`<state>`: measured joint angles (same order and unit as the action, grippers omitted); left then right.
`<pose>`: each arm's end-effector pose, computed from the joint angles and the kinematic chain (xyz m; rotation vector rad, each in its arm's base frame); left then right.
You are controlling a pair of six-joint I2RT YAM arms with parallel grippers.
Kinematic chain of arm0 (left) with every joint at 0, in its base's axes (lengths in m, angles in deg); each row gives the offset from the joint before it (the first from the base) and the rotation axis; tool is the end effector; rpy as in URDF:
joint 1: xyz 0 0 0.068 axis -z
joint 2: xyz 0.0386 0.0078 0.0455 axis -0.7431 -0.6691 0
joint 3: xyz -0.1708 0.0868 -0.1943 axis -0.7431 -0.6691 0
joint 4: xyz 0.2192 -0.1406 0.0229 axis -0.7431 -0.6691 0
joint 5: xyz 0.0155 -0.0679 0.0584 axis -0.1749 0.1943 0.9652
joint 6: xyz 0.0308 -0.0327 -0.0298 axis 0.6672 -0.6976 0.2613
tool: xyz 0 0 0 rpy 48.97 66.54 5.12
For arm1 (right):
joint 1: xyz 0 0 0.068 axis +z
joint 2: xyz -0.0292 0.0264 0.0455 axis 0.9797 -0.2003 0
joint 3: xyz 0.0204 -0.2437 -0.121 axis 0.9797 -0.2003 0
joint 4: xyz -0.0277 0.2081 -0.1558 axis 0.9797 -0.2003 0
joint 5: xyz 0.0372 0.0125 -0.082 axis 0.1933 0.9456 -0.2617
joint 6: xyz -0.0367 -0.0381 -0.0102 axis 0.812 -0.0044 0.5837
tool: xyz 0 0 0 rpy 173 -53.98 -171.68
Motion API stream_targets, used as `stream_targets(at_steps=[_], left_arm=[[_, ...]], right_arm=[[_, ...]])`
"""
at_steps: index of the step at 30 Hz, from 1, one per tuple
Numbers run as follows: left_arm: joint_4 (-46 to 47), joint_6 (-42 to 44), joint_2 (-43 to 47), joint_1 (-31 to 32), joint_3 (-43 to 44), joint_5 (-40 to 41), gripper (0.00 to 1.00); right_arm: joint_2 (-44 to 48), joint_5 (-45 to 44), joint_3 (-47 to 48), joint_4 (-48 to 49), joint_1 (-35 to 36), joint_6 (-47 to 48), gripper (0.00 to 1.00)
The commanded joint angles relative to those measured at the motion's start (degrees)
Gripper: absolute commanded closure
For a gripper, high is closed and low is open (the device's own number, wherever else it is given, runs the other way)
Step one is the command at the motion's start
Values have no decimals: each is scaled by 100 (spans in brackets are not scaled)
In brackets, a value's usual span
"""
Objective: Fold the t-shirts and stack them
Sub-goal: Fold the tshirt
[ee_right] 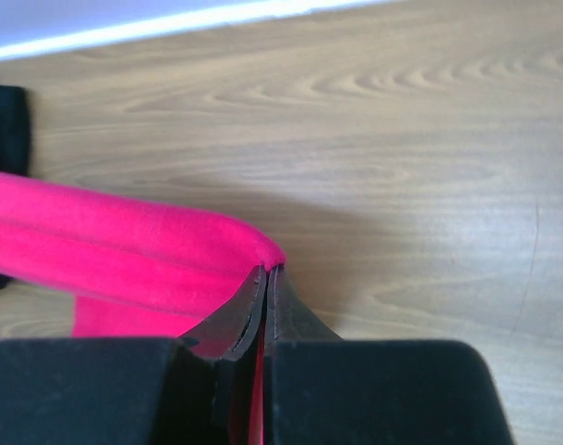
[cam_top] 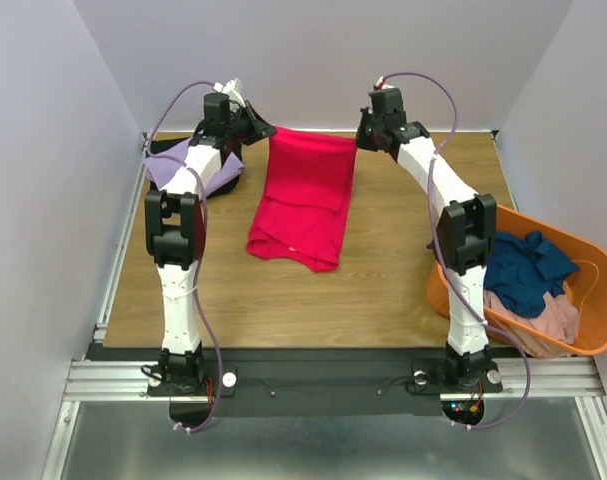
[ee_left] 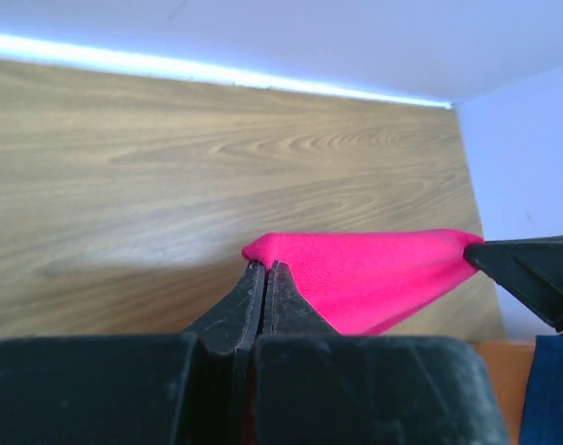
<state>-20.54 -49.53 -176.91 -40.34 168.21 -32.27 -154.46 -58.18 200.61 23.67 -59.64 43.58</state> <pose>0.5340 -0.0902 0.2763 0.0133 1.8879 -0.9531 0.4920 0.1640 0.2957 0.1254 2.1975 0.3045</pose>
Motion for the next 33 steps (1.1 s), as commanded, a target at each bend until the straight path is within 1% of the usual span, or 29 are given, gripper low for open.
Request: stream_targets(at_steps=[1, 2, 3, 4, 5, 6, 7, 8, 9, 11, 12, 13, 14, 16, 20, 28, 33], left_arm=[[817, -129, 796, -72, -136, -208, 100], [922, -130, 903, -72, -329, -226, 100], [1132, -103, 1156, -89, -992, -243, 100], [1134, -103, 1159, -89, -998, -244, 100], [1343, -68, 1481, -98, -1608, -235, 100], [1502, -59, 1666, -107, -1979, -209, 100], [1660, -59, 1868, -116, -2340, -191, 100], [1784, -59, 2236, -142, -3005, -104, 100], [1950, -42, 2414, -159, -3307, -77, 100], [2004, -33, 2721, -195, -3826, -24, 100], [2074, -15, 3045, -186, -4316, 37, 100], [2083, 20, 3179, -186, -4530, 72, 100], [2066, 37, 3398, -195, -4888, 134, 100], [1952, 116, 3531, -195, -5155, 230, 100], [1601, 196, 3584, -212, -5472, 389, 100], [1337, 196, 4120, -230, -5894, 978, 100], [1275, 3, 4524, -230, -6323, 1346, 100]], right_arm=[[510, 747, 259, 163, -26, 303, 100], [633, 837, 137, 172, -18, 329, 100], [922, 986, -178, 190, 9, 382, 100], [925, 987, -407, 190, 9, 382, 100], [1229, 1152, -601, 225, 52, 513, 100], [1424, 1224, -1046, 242, 105, 593, 100], [1582, 1277, -1286, 260, 158, 672, 99], [1923, 1373, -1506, 286, 289, 829, 100], [2101, 1452, -2013, 295, 360, 909, 100], [2408, 1567, -2525, 330, 492, 1006, 100], [2645, 1689, -2754, 330, 597, 1024, 100], [2769, 1742, -2965, 339, 641, 1033, 100], [2866, 1786, -3411, 348, 737, 1059, 99], [3069, 1874, -3747, 357, 808, 1077, 100], [3140, 2076, -4249, 339, 1098, 1173, 100], [3131, 2419, -4742, 330, 1520, 1314, 100], [3104, 2534, -4926, 278, 1827, 1384, 100]])
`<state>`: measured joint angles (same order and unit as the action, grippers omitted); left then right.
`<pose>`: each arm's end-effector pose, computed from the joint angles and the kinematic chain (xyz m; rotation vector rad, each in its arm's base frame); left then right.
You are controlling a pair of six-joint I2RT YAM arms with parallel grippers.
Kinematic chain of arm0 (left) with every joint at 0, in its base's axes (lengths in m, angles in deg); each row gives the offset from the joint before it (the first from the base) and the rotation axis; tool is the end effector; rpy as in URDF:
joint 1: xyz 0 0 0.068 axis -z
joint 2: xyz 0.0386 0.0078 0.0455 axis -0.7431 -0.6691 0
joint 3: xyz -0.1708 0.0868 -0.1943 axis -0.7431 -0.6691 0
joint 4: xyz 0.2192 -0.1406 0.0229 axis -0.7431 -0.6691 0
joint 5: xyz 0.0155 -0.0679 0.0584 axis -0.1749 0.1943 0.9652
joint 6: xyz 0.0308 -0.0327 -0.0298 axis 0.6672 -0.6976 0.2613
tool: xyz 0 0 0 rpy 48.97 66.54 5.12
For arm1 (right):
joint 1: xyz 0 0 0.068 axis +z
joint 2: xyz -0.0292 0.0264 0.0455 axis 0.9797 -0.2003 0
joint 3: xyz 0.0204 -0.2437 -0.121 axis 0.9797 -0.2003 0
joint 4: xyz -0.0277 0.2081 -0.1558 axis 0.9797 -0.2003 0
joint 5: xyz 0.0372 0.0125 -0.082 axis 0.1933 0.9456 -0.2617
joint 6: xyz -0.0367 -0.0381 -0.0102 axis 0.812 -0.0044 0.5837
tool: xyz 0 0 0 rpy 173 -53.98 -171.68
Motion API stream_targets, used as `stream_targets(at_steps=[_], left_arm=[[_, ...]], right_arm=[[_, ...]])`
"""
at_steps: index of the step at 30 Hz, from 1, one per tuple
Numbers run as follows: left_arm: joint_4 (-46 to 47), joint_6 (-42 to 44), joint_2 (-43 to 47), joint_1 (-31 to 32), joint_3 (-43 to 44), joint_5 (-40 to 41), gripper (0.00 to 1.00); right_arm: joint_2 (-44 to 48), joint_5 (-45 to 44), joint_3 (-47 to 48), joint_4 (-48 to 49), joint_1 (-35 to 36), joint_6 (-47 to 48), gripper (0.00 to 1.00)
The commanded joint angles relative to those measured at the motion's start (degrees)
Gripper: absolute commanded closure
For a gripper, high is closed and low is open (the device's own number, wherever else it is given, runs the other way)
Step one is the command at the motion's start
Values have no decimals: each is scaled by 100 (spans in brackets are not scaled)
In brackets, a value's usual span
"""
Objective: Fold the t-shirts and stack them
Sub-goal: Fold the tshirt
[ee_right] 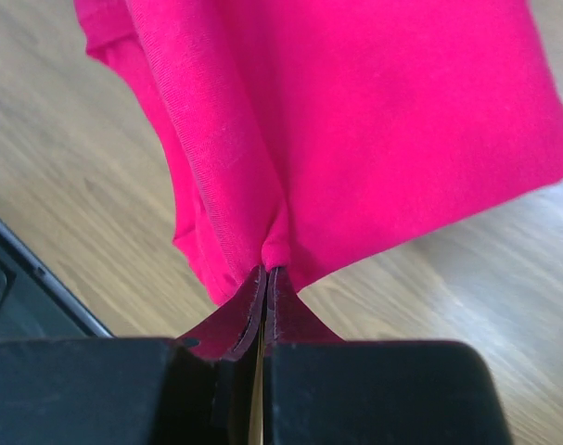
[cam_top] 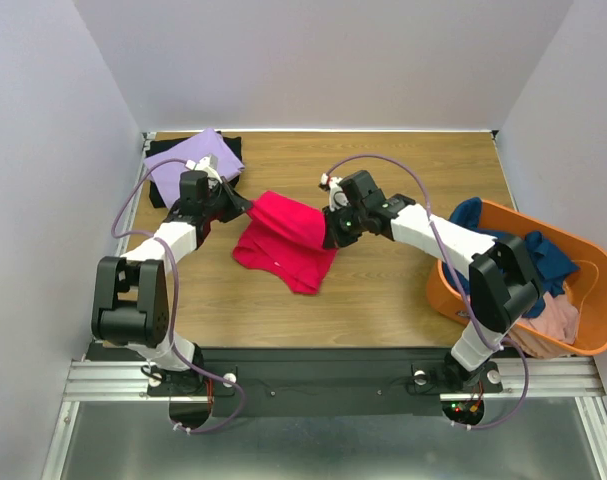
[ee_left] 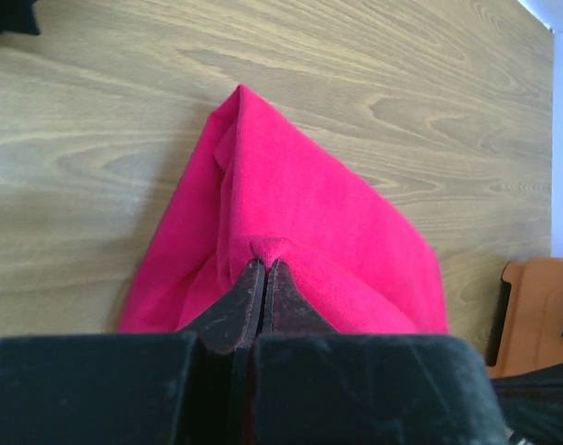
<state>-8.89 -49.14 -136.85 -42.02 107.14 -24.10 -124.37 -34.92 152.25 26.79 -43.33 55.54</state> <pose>0.3418 -0.0495 0.2304 -0.1730 2.0281 -0.7955 0.2959 0.2214 0.2473 -0.6770 2.4423 0.7194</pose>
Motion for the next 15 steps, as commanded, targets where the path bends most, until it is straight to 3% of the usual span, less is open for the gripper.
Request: stream_targets(at_steps=[1, 15], left_arm=[[84, -46, 571, -62, -261, 556, 100], [-285, -204, 1371, -70, -807, 917, 100]], right_arm=[[103, 208, -116, -44, 232, 206, 100], [121, 122, -354, -158, 453, 198, 100]])
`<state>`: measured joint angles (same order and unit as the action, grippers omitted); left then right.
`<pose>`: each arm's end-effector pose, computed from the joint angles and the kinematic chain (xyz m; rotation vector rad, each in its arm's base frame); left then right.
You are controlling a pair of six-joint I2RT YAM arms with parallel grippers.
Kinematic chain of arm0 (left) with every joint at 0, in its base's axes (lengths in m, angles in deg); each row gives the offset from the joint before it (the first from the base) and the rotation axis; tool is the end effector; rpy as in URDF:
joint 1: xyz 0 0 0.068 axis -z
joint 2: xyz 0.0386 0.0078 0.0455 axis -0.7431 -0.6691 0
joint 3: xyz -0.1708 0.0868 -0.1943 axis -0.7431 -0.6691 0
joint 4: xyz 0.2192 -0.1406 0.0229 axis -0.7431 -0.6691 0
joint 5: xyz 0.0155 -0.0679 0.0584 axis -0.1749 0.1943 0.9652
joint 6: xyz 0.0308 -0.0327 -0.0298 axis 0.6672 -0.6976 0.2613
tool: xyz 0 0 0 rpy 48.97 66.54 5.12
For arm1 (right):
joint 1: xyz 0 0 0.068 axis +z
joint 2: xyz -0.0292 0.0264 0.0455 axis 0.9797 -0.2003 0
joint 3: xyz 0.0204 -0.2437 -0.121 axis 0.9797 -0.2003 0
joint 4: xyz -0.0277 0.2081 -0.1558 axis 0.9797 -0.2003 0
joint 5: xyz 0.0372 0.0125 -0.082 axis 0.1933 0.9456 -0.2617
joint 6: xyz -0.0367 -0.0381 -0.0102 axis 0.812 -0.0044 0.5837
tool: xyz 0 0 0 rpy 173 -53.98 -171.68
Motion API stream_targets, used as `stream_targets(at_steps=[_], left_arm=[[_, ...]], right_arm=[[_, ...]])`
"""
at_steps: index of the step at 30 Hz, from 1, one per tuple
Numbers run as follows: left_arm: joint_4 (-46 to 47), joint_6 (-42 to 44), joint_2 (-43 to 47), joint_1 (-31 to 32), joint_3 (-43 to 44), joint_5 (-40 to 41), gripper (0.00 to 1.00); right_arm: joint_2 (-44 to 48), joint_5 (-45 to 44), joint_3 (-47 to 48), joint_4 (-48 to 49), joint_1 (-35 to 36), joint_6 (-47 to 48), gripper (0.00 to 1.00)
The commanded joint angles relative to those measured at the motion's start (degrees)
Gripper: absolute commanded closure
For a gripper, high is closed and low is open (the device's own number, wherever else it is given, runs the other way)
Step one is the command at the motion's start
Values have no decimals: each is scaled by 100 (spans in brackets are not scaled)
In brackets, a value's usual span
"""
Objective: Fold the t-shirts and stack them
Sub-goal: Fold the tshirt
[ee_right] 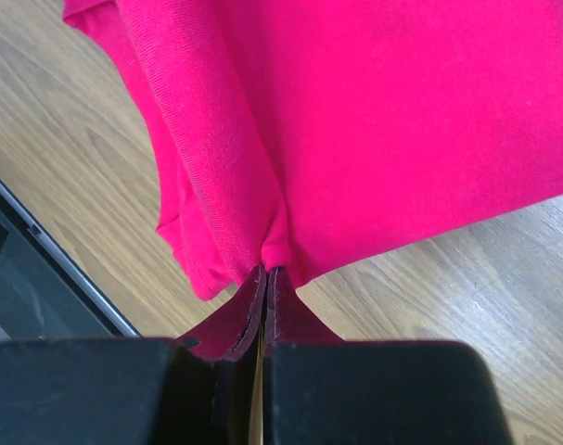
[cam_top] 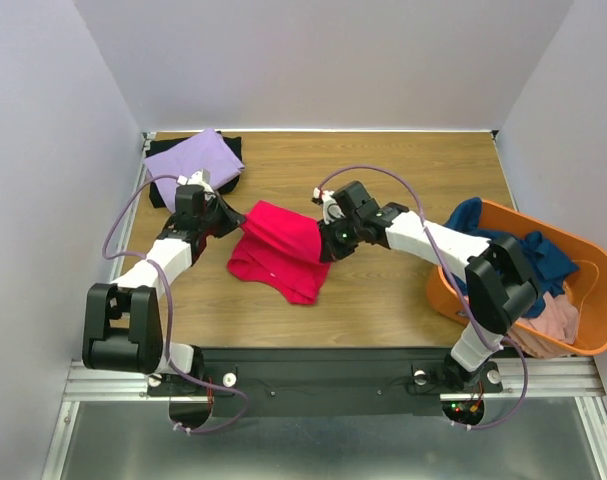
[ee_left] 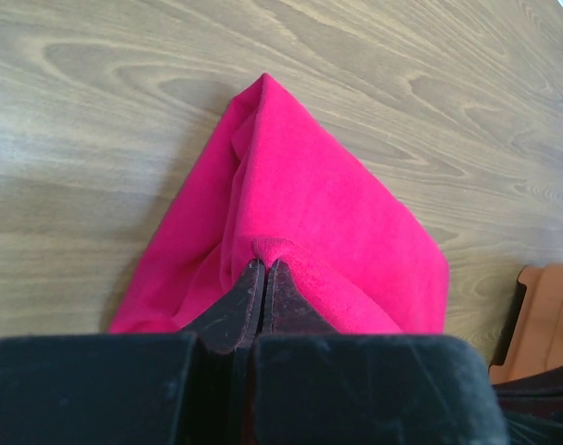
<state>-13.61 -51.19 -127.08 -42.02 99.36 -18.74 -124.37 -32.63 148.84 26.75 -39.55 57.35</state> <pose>0.3000 -0.0420 0.2291 -0.2890 2.0628 -0.7207 0.2732 0.2361 0.2290 -0.8210 2.4729 0.7650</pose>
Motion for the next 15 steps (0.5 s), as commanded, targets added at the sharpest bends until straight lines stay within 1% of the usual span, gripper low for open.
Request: stream_targets(at_steps=[1, 2, 3, 4, 6, 8, 9, 10, 11, 14, 15], left_arm=[[187, 10, 403, -70, -20, 346, 100], [187, 10, 377, -70, -2, 259, 100], [213, -7, 342, -70, 85, 180, 100], [256, 1, 272, -70, 155, 66, 100], [440, -25, -53, -70, 444, -354, 100], [468, 10, -352, -70, 761, -646, 100], [442, 45, -658, -53, 1128, -804, 100], [442, 63, -783, -35, 1314, -823, 100], [354, 124, -1036, -35, 1725, -780, 100], [-23, 256, -1616, -18, 2535, -779, 100], [-129, 265, -1714, -9, 2999, -814, 100]], right_arm=[[138, -327, 48, -154, 83, -88, 100], [191, -590, 92, -154, 66, -324, 100], [191, -1045, 180, -162, 57, -379, 100], [174, -1276, 259, -162, 31, -449, 100], [95, -1697, 584, -189, -161, -677, 100], [-45, -1936, 882, -232, -355, -844, 100], [-159, -2129, 1197, -233, -591, -1002, 100], [-230, -2183, 1400, -224, -724, -1090, 100], [-300, -2209, 1785, -224, -995, -1196, 100], [-748, -2262, 2429, -224, -1313, -1249, 100], [-853, -2271, 2866, -224, -1462, -1249, 100]])
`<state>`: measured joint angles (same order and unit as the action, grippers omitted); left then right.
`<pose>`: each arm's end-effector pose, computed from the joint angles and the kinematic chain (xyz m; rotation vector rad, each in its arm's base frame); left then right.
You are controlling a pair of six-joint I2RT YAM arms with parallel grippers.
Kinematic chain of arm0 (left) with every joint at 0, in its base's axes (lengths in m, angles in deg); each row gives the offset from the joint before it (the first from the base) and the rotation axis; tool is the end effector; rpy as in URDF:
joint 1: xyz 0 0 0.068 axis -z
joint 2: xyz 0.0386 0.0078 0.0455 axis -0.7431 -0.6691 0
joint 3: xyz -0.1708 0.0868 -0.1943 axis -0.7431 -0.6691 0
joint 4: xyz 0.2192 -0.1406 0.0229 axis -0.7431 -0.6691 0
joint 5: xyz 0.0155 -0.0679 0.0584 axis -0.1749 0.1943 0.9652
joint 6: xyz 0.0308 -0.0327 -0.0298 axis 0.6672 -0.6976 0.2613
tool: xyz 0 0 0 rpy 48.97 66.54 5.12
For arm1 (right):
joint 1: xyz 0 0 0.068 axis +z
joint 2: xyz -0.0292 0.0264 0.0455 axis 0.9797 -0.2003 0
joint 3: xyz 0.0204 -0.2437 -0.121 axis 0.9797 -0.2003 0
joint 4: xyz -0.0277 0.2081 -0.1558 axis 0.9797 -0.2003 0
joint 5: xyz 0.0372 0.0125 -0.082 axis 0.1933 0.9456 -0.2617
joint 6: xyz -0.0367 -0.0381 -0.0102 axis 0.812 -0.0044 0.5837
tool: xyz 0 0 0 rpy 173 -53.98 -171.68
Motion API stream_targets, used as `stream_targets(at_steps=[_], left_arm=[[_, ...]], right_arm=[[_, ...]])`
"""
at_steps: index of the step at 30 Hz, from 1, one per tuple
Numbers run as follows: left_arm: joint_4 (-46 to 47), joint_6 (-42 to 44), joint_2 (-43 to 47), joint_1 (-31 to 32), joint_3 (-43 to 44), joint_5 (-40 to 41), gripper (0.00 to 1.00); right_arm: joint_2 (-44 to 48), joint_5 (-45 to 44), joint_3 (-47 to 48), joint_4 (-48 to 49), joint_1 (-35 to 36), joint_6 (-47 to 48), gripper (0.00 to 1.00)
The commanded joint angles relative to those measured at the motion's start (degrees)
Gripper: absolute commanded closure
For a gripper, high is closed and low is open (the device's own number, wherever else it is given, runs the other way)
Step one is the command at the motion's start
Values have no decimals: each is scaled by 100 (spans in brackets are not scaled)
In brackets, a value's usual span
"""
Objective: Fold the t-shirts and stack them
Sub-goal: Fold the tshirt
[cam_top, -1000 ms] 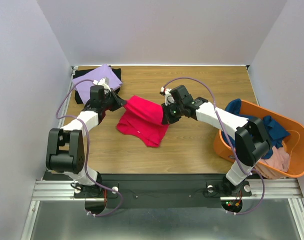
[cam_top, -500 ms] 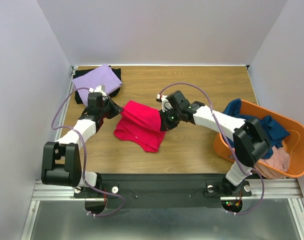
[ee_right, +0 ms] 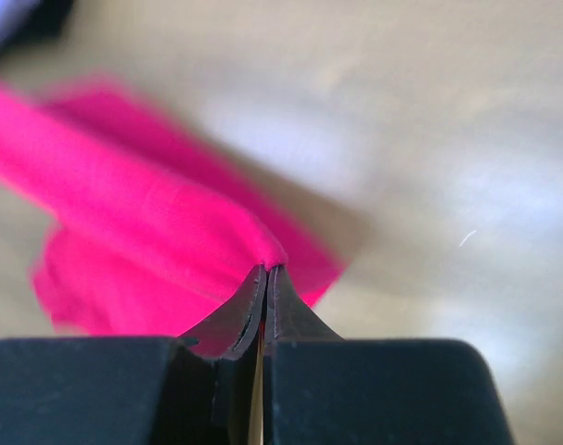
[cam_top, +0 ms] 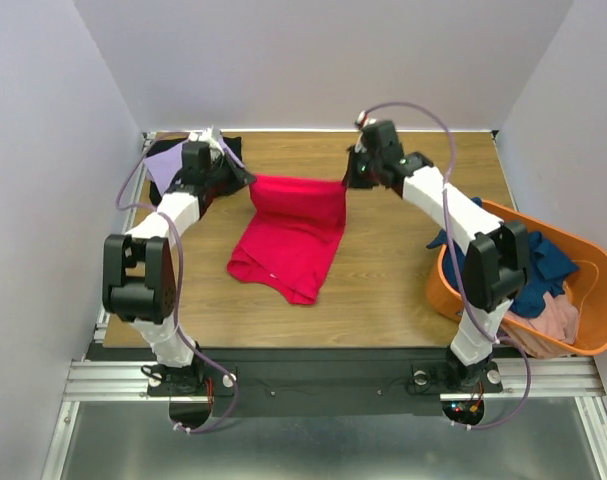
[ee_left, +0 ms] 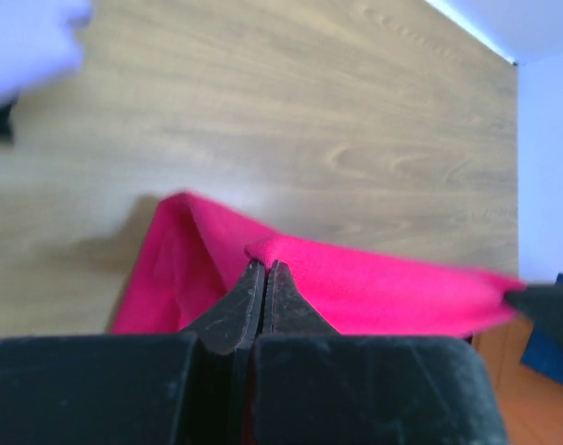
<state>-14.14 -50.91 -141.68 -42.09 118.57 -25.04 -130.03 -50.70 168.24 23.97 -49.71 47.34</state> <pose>0.3751 -0.0531 0.2591 -0.1857 2.0086 -0.8312 0.3595 0.1985 0.2966 -0.2237 2.3551 0.4540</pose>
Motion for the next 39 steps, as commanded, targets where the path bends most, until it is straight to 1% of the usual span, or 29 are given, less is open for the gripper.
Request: stream_targets(at_steps=[1, 4, 6, 12, 15, 19, 21, 24, 25, 26, 27, 30, 32, 33, 34, 35, 38, 39], left_arm=[[-95, 237, -334, 15, 1274, -211, 100], [-130, 254, -563, 68, 1951, -290, 100], [-174, 228, -712, 77, 2293, -308, 100], [-165, 228, -1116, 68, 2743, -457, 100], [-183, 202, -1424, 68, 3330, -545, 100], [-192, 140, -1758, 68, 3876, -642, 100], [-209, 149, -1811, 68, 3930, -659, 100], [-96, 254, -1557, 68, 3624, -642, 100], [218, 254, -1426, 59, 3153, -624, 100], [413, 228, -1276, 42, 2887, -616, 100], [780, 132, -996, 24, 2362, -563, 100], [1283, -62, -783, -107, 1787, -694, 100], [1189, -132, -949, -152, 1960, -861, 100], [988, -89, -1185, -169, 2318, -975, 100], [925, -89, -1370, -169, 2487, -993, 100], [933, -115, -1372, -161, 2628, -1011, 100], [881, -168, -1757, -161, 3260, -1020, 100], [776, -168, -1828, -161, 3619, -1037, 100]], right_arm=[[-367, -472, 1121, 45, -508, -240, 100], [-709, -446, 1798, 45, -676, -178, 100], [-867, -385, 2001, 45, -711, -108, 100], [-1158, -472, 2423, 54, -755, -29, 100], [-1421, -534, 2757, 45, -816, -29, 100], [-1589, -543, 3196, 54, -860, 42, 100], [-1598, -473, 3284, 54, -860, 94, 100], [-1502, -332, 3232, 62, -852, 200, 100], [-1449, -253, 3110, 54, -860, 235, 100], [-1388, -235, 3031, 62, -860, 261, 100], [-1248, -235, 2952, 71, -860, 322, 100], [-1001, -235, 2504, 229, -852, 384, 100], [-1053, -287, 2511, 256, -852, 428, 100], [-1149, -401, 2564, 256, -860, 455, 100], [-1219, -463, 2747, 256, -860, 455, 100], [-1281, -525, 2749, 256, -860, 437, 100], [-1606, -692, 3310, 256, -878, 280, 100], [-1685, -736, 3624, 256, -878, 209, 100]])
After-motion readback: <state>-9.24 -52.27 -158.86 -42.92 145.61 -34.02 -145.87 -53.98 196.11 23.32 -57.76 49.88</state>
